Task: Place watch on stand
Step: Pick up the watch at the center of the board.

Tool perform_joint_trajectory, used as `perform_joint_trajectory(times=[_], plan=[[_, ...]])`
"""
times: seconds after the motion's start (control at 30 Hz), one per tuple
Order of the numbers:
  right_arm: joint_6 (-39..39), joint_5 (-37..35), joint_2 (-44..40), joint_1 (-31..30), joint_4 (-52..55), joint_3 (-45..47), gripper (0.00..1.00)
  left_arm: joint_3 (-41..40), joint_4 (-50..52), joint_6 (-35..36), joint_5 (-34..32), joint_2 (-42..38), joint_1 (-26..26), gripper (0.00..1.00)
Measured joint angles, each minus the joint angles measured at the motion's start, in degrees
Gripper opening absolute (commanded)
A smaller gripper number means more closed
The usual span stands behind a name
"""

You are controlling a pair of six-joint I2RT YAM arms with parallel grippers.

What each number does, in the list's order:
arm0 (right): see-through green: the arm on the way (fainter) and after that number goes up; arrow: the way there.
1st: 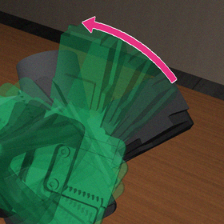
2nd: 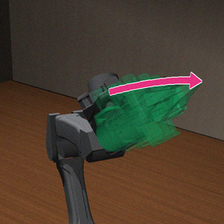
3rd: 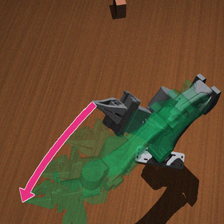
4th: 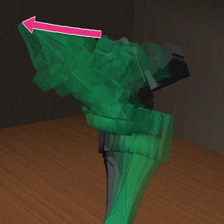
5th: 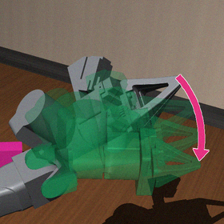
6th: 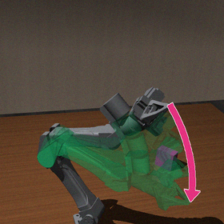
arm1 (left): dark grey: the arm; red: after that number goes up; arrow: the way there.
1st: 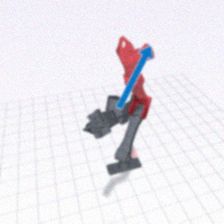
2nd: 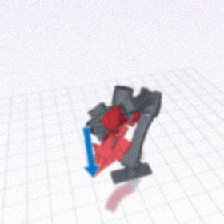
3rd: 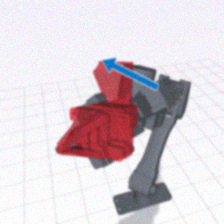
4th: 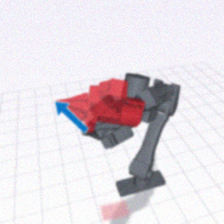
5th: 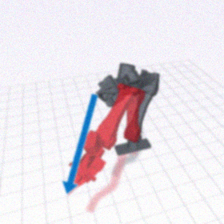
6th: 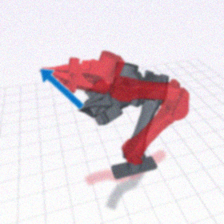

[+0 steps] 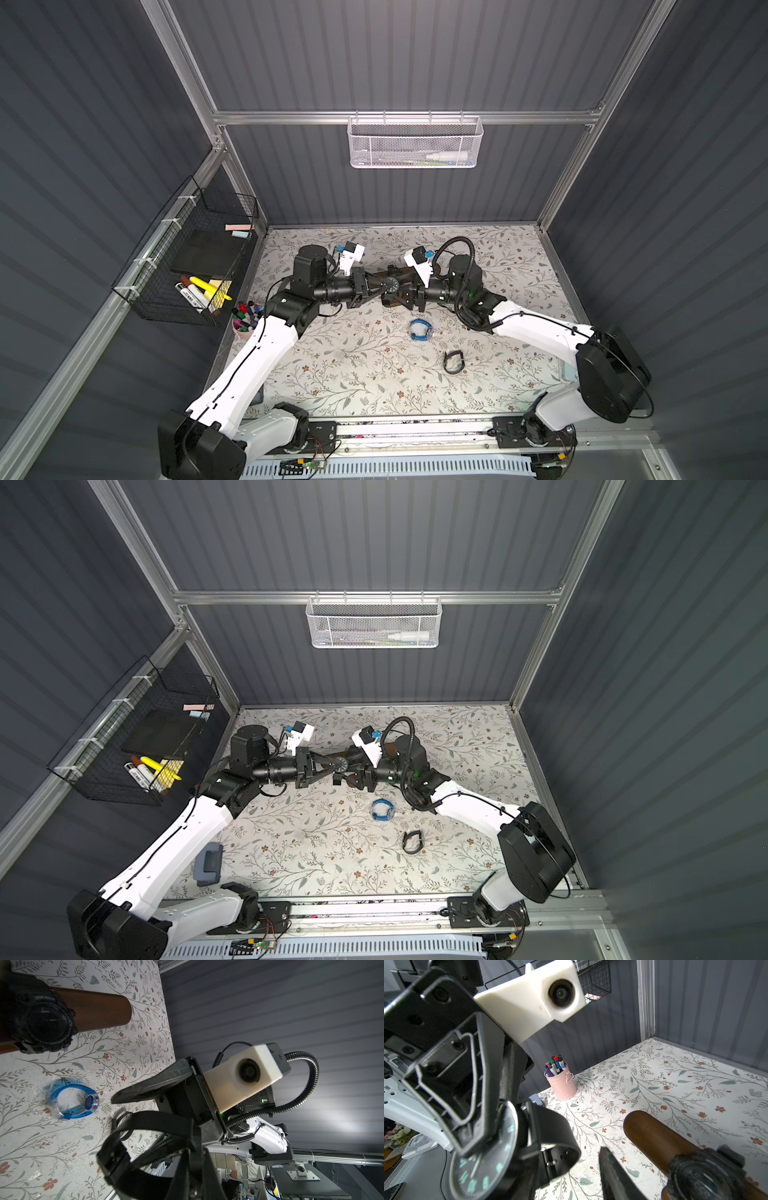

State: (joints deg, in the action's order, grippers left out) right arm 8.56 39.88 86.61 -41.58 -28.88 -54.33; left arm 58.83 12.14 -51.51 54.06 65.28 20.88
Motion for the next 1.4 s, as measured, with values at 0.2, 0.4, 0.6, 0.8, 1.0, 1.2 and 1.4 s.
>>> perform_joint_trajectory(times=[0.2,0.4,0.6,0.8,1.0,1.2,1.4], plan=[[0.0,0.0,0.0,0.0,-0.6,0.0,0.52,-0.2,-0.6,0.0,0.0,-0.2,0.0,0.03],[-0.1,0.0,0.0,0.0,-2.1,0.0,0.50,-0.2,-1.7,0.0,0.0,-0.2,-0.3,0.03],[0.2,0.2,0.0,0.1,-4.0,0.0,0.48,-0.5,-3.0,0.0,0.0,-0.3,-0.4,0.03],[0.2,0.0,0.0,0.1,-5.8,0.0,0.40,-0.6,-4.5,-0.4,0.0,-0.6,-0.4,0.04],[0.9,-0.7,0.0,0.2,-8.0,0.4,0.19,-1.4,-4.9,-0.7,0.4,-0.6,-0.4,0.05],[1.6,-0.4,-0.4,0.0,-9.0,0.7,0.04,-1.9,-5.1,-0.9,0.3,-0.6,-0.4,0.05],[1.5,-2.0,-0.7,0.8,-9.3,1.3,0.55,-2.1,-5.9,-2.3,1.6,-0.9,-0.4,0.06]])
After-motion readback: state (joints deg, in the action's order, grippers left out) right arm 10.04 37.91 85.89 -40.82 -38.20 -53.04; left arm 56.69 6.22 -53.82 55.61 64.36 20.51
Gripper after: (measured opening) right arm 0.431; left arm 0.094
